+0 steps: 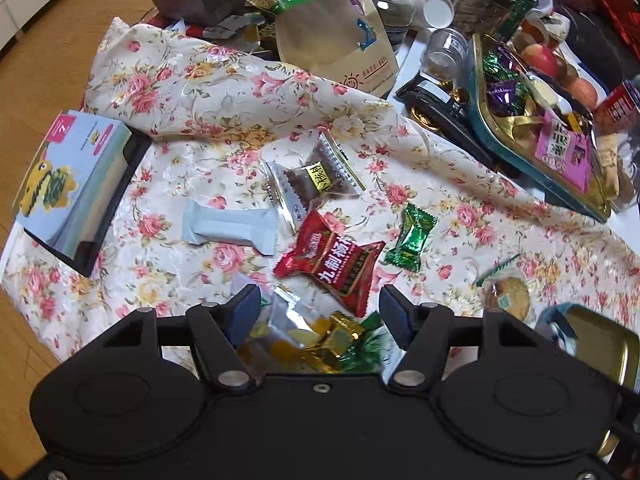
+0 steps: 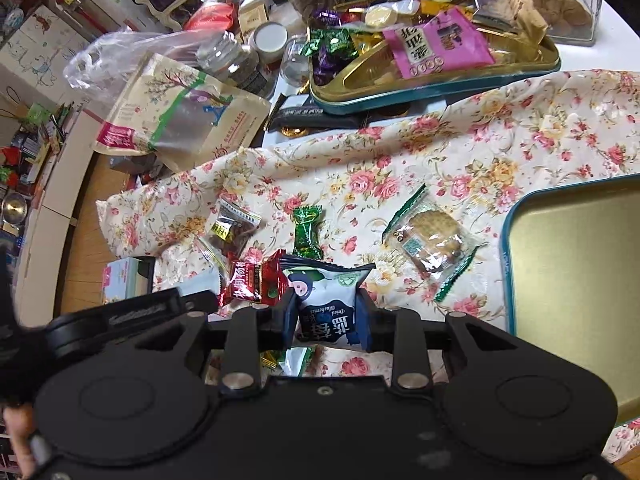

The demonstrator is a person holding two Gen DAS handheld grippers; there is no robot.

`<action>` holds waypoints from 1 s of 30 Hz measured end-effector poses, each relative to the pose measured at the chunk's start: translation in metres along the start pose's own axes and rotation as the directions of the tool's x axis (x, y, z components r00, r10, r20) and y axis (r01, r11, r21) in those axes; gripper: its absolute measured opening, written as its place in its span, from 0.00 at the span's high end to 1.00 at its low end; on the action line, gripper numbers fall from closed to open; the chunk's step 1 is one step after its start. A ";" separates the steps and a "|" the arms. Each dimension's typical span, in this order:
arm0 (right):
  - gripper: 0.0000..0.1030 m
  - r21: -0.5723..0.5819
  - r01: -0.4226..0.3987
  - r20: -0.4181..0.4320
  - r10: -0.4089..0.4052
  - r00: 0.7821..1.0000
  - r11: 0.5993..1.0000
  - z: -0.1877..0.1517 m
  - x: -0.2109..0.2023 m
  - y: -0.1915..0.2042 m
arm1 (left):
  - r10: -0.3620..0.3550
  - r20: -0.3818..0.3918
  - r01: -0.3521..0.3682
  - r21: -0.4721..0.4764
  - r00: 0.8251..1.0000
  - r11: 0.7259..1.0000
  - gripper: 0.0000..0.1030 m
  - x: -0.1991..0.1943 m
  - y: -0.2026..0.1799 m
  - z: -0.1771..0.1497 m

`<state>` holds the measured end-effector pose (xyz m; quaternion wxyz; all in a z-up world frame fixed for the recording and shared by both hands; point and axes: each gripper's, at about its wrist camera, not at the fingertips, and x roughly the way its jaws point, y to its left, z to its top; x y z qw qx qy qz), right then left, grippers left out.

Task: Organize snacks
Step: 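Grasp the green-and-white candy packet with the left gripper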

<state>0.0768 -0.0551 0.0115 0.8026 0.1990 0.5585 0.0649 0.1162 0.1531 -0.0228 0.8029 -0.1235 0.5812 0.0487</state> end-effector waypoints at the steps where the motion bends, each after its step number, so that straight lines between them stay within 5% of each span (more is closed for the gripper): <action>1: 0.69 -0.005 -0.001 0.010 0.001 1.000 1.000 0.000 -0.005 -0.001 | 0.005 0.002 -0.005 -0.007 1.000 1.000 0.35 0.001 -0.004 0.000; 10: 0.69 0.003 0.017 0.076 -0.017 0.997 1.000 -0.003 -0.041 -0.034 | 0.032 -0.049 -0.021 0.215 0.998 0.976 0.35 0.021 -0.055 -0.031; 20: 0.69 0.042 0.040 0.083 -0.044 0.996 0.998 -0.012 -0.060 -0.073 | 0.056 -0.113 -0.023 0.277 0.992 0.960 0.36 0.043 -0.067 -0.052; 30: 0.69 0.064 0.043 0.093 -0.049 0.994 0.997 -0.010 -0.064 -0.079 | 0.045 -0.141 -0.009 0.251 0.989 0.968 0.62 0.055 -0.066 -0.049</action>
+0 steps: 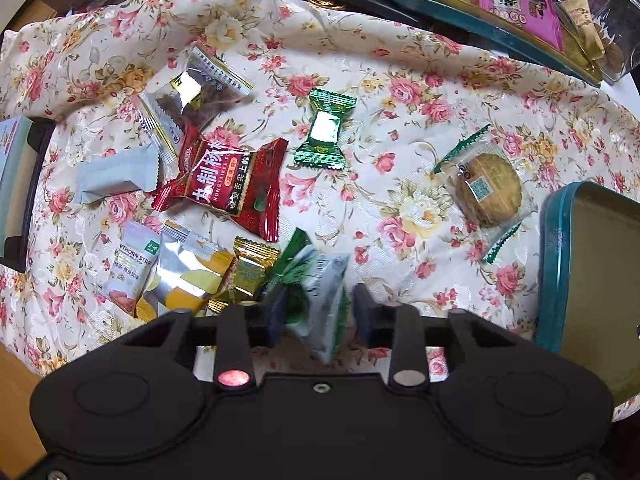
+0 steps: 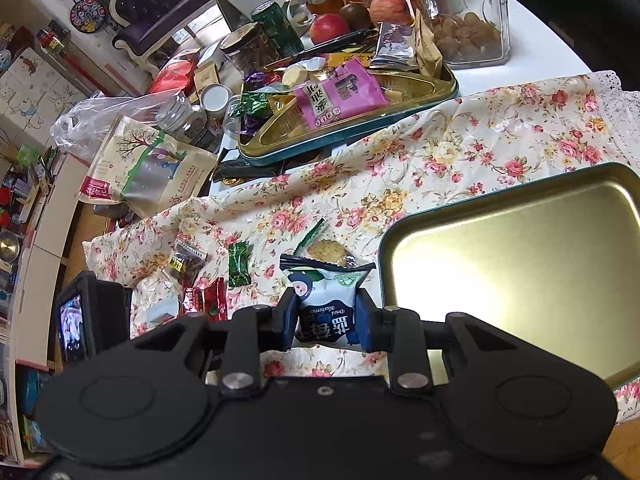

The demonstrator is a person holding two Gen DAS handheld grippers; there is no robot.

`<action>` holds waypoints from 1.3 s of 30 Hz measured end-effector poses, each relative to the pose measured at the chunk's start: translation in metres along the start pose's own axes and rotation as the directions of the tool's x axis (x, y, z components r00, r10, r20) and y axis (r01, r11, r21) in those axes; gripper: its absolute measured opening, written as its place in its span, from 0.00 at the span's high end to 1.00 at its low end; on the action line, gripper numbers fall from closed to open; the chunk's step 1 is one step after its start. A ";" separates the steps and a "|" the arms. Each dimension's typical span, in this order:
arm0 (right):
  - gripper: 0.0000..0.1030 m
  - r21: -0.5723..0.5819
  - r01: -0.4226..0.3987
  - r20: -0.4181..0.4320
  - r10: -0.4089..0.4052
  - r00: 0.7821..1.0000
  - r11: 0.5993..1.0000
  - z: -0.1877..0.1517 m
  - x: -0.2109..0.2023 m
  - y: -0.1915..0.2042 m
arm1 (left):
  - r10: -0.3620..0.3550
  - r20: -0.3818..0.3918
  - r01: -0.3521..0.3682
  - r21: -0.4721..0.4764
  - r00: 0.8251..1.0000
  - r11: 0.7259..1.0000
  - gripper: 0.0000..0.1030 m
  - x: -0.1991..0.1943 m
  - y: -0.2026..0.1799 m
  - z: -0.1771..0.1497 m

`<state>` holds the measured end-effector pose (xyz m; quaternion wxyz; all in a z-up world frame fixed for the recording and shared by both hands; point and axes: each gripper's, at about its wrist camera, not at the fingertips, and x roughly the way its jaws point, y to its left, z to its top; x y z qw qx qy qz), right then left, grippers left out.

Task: Organize snacks
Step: 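Grasp the green-and-white candy packet with the left gripper, then carry the green packet with the left gripper while the right carries the white-blue packet to the gold tray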

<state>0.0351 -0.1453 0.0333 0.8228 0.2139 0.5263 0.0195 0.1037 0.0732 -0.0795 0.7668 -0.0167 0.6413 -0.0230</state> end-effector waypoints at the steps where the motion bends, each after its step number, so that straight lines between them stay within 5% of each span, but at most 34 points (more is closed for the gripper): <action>1: 0.69 -0.001 0.001 -0.001 -0.001 1.000 1.000 0.000 0.001 0.001 | -0.007 0.001 0.007 -0.001 1.000 1.000 0.62 0.000 0.001 0.000; 7: 0.69 -0.008 -0.002 -0.003 0.002 1.000 1.000 0.001 0.002 0.006 | -0.032 0.020 0.033 -0.007 0.999 0.999 0.63 -0.014 0.006 -0.002; 18: 0.69 -0.013 0.030 0.015 -0.030 0.999 0.999 0.005 0.002 0.004 | -0.099 0.180 0.094 0.035 0.979 0.995 0.63 -0.083 -0.030 0.004; 28: 0.69 0.050 0.068 0.053 -0.070 0.996 0.996 0.015 -0.011 -0.020 | -0.208 0.179 0.193 0.100 0.962 0.976 0.63 -0.110 -0.075 -0.004; 39: 0.69 0.203 0.189 0.092 -0.211 0.973 0.961 0.023 -0.031 -0.089 | -0.284 0.134 0.254 0.203 0.949 0.946 0.63 -0.116 -0.133 -0.022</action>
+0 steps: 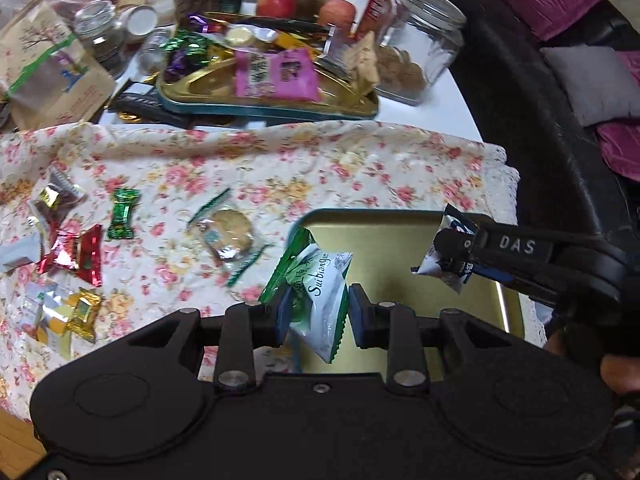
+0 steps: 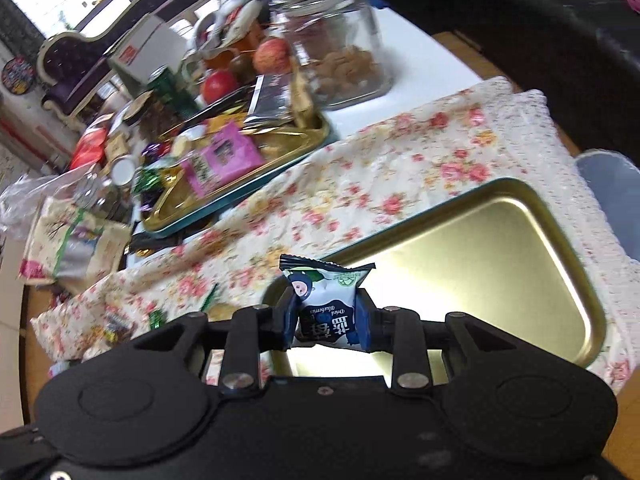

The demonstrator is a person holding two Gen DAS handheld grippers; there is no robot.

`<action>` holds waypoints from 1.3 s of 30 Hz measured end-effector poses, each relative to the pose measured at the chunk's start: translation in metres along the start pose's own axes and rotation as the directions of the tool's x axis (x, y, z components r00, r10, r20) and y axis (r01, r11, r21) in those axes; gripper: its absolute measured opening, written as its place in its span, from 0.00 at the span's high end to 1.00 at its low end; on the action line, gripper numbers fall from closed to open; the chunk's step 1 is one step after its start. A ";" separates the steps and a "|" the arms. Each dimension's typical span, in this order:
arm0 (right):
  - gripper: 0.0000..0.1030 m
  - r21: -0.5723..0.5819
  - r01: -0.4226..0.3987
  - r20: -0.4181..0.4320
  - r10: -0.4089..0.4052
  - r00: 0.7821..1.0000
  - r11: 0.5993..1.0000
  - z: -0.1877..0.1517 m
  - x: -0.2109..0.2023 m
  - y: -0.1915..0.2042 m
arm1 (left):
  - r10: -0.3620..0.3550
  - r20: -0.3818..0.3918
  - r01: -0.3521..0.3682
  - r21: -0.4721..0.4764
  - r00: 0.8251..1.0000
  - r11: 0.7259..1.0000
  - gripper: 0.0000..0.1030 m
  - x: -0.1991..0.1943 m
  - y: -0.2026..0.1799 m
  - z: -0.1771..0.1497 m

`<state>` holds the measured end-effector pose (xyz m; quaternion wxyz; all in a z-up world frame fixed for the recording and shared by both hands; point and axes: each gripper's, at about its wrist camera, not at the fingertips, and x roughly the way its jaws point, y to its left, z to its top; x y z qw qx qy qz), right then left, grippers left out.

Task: Organize snacks
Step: 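Carry the green packet with the left gripper while the right carries the white-blue packet to the gold tray, then open the left gripper over the gold tray while the right gripper releases its packet there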

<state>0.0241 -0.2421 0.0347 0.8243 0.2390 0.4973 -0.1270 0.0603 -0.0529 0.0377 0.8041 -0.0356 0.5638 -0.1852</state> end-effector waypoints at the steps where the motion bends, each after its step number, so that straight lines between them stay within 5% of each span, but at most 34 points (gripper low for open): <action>1: 0.69 0.010 0.010 0.002 -0.010 1.000 1.000 0.001 0.000 -0.006 | -0.002 -0.006 0.002 0.010 1.000 1.000 0.63 0.002 -0.005 -0.001; 21: 0.69 0.173 0.227 -0.020 -0.227 0.974 0.958 0.011 0.011 -0.107 | 0.056 -0.126 -0.047 0.077 0.990 0.996 0.63 0.049 -0.064 -0.012; 39: 0.69 0.159 0.229 -0.048 -0.224 0.973 0.960 0.008 0.015 -0.118 | 0.220 -0.122 -0.200 0.156 0.968 0.967 0.57 0.075 -0.078 -0.021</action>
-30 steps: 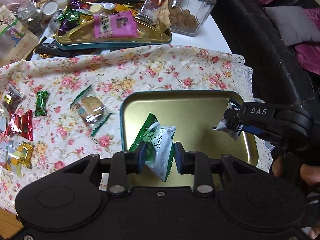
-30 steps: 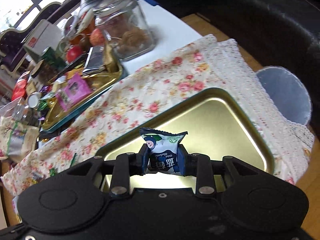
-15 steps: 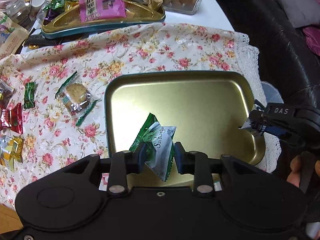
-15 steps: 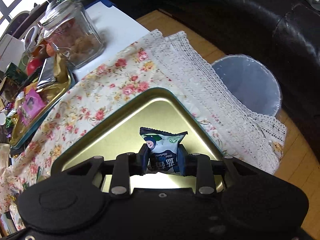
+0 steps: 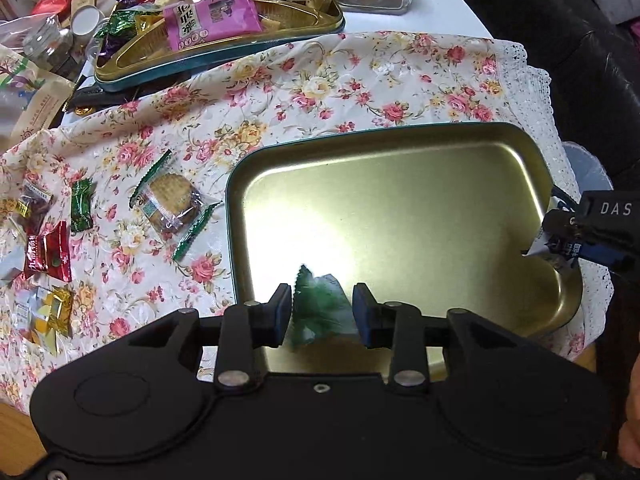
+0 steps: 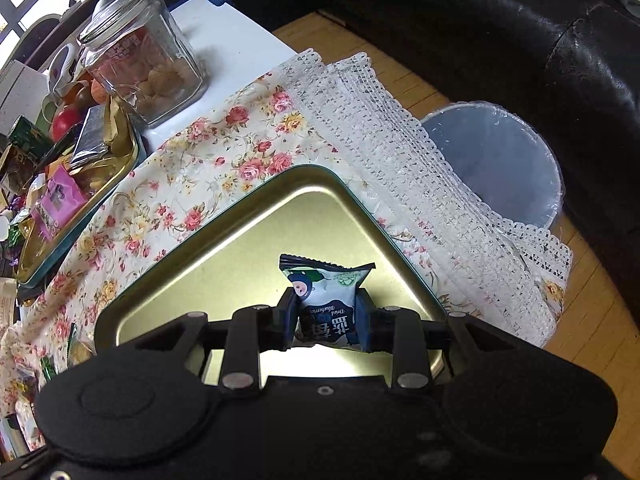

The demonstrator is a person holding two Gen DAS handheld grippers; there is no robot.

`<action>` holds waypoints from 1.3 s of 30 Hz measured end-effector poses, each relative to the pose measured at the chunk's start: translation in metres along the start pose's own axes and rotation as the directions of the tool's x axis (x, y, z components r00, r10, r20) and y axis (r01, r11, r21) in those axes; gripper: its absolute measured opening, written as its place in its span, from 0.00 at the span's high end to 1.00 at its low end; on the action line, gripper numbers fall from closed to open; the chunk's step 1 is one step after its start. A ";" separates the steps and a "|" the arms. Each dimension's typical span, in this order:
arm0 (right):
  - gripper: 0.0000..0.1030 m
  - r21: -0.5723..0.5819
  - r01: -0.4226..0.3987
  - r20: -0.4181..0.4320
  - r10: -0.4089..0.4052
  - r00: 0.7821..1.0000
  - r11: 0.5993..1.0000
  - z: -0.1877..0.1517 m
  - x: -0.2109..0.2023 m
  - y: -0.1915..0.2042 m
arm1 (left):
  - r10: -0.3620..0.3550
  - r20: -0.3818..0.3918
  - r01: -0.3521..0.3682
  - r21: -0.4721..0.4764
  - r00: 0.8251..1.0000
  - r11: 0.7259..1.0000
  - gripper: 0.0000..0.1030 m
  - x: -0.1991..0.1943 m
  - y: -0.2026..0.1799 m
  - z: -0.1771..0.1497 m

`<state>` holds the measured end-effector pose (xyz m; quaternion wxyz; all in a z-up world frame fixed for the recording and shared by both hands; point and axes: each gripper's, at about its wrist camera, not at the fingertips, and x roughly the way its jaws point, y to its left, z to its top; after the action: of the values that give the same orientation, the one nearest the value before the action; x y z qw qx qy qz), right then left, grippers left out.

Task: Organize snacks
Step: 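Open the left gripper over the gold tray while the right gripper releases its packet there, then withdraw both open grippers from the tray back over the floral cloth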

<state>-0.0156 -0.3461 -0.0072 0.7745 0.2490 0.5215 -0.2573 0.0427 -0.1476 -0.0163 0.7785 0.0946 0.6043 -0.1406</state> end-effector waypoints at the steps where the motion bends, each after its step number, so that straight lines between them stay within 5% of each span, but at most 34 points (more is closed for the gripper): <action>1: 0.69 0.001 0.001 -0.001 -0.001 1.000 1.000 0.000 0.000 0.000 | -0.004 -0.003 0.004 -0.001 1.000 1.000 0.57 0.000 0.000 0.000; 14: 0.67 0.013 0.023 -0.025 -0.023 0.999 1.000 0.001 0.004 -0.003 | 0.013 -0.021 -0.013 0.004 1.000 1.000 0.57 0.003 0.000 -0.002; 27: 0.53 -0.004 0.015 0.066 -0.015 0.998 1.000 0.000 -0.012 0.016 | 0.022 -0.027 -0.023 -0.036 0.999 0.999 0.57 0.002 0.015 -0.002; 39: 0.32 -0.097 -0.035 0.046 0.040 0.998 0.995 -0.007 -0.021 0.056 | 0.054 0.002 -0.054 -0.094 0.999 0.994 0.57 -0.008 0.044 0.000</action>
<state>0.0100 -0.2967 0.0170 0.8027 0.2148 0.5098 -0.2229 0.0557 -0.1054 -0.0092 0.7871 0.0740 0.6056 -0.0910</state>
